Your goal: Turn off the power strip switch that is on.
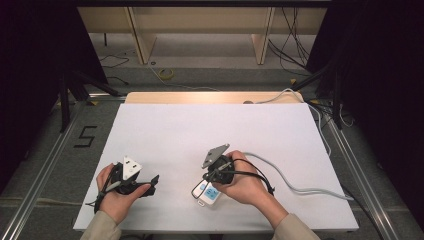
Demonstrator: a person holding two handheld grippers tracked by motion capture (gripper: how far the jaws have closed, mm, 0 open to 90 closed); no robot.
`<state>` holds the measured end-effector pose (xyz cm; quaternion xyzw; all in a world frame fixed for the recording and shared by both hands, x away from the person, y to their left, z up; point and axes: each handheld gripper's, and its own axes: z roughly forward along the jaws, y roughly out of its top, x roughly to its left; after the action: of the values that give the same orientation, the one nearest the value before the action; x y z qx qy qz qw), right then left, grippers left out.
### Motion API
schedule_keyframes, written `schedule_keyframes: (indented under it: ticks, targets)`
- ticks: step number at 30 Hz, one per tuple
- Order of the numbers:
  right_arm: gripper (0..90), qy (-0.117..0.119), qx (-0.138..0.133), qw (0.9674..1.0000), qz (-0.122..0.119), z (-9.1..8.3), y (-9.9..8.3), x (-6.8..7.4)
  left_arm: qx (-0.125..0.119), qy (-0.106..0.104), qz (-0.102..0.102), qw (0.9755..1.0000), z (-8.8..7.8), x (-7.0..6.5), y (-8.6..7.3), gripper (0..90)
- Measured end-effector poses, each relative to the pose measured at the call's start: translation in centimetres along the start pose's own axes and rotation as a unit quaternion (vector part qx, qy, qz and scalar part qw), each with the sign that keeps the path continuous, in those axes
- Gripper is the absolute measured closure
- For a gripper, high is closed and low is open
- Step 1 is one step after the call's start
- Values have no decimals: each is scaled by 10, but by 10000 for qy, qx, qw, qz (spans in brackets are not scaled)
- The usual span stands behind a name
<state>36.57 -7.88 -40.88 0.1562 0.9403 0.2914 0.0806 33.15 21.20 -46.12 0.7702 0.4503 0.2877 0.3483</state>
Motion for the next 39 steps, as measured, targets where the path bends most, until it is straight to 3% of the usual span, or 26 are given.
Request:
schedule_keyframes:
  ticks: [39]
  targets:
    - [900, 155, 351, 9993, -41, 28, 10, 3, 18, -32, 38, 10000, 1, 0, 0, 86]
